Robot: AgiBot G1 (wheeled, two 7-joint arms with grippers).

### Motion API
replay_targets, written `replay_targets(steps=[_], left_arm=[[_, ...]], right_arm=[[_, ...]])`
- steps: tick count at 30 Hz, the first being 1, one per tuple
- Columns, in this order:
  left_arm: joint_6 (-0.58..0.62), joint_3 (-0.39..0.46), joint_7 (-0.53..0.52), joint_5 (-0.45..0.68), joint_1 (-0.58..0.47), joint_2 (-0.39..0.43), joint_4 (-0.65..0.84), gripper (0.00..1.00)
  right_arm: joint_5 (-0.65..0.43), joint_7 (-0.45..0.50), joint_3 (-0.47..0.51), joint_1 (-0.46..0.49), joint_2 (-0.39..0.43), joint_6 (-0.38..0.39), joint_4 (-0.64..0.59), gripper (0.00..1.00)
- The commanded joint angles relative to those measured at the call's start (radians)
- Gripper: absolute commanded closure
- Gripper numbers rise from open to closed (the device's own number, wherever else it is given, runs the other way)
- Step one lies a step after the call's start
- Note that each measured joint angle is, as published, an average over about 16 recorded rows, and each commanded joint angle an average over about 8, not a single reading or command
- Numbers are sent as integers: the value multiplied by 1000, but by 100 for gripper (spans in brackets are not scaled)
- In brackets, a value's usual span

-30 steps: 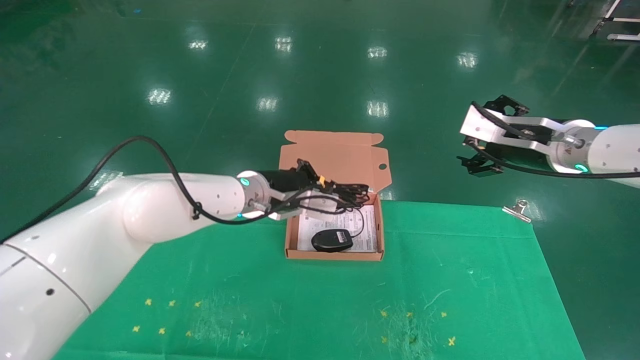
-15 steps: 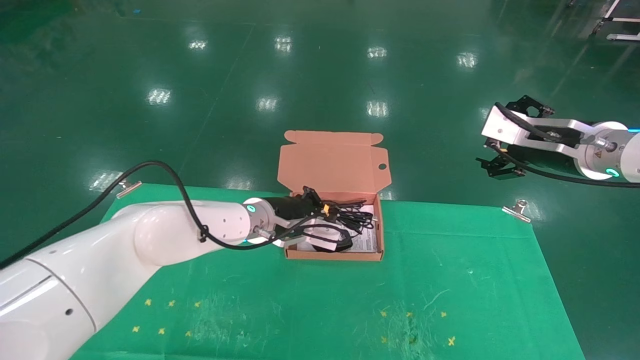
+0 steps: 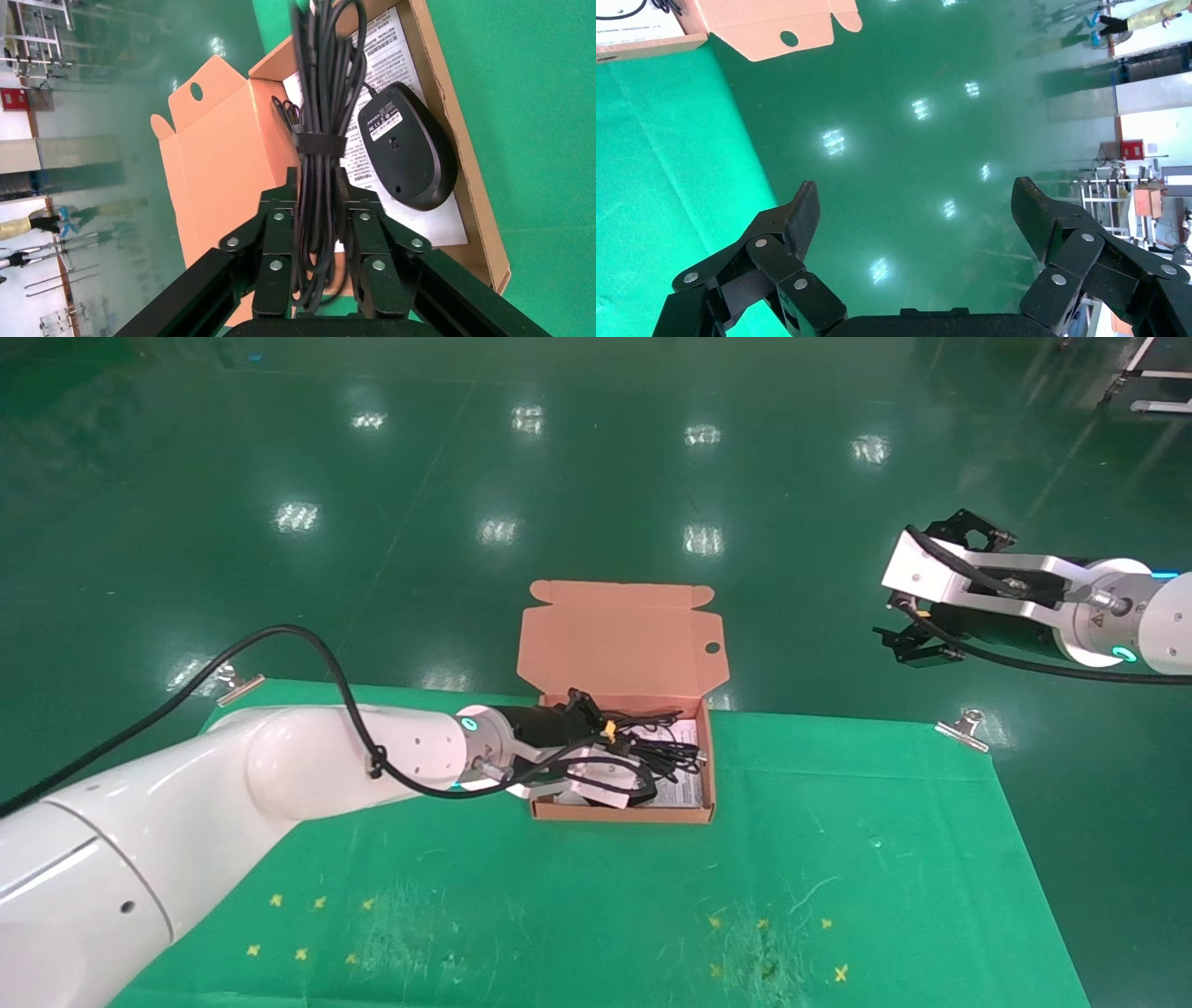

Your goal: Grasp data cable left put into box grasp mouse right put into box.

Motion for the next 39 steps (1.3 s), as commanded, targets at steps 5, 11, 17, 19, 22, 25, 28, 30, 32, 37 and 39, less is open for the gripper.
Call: replay_targets(steps=[5,11,17,19,22,25,28,30,32,37,39], left_arm=[[1,-3,-1,4,0,0,-1,0],[1,-9,-5,4,-2,-13,-15,0],[-23,-23,-18,-5,-26,-33,-40,0],[-39,-30,-24,-5,-42,-37,-45,0],[-70,-43,-36,-4,-72,-41,-47,0],[-104,-55,-49,2,-101,-45,-45,0],[-138,-62,-60,8,-124,-46,-39,0],[-155,-65,-65,12,-132,-46,-36,0],[-166,-70,-69,13,-135,-48,-35,0],[-123,-120,-95,-27,-108,-84,-63,0],[-80,-155,-113,-59,-84,-110,-85,0]], right_arm=[[0,0,0,0,0,0,-1,0],[1,0,0,0,0,0,-3,0],[-2,0,4,7,-2,8,-2,0],[-5,1,9,16,-4,15,-1,0],[-11,2,17,33,-9,30,1,0],[-26,-3,21,53,-15,36,3,0],[-49,-20,15,74,-23,32,2,0],[-65,-31,8,85,-28,23,1,0],[-81,-41,-1,95,-33,14,-1,0],[-54,-59,16,81,-32,-25,6,0],[-14,-66,41,58,-25,-52,14,0]])
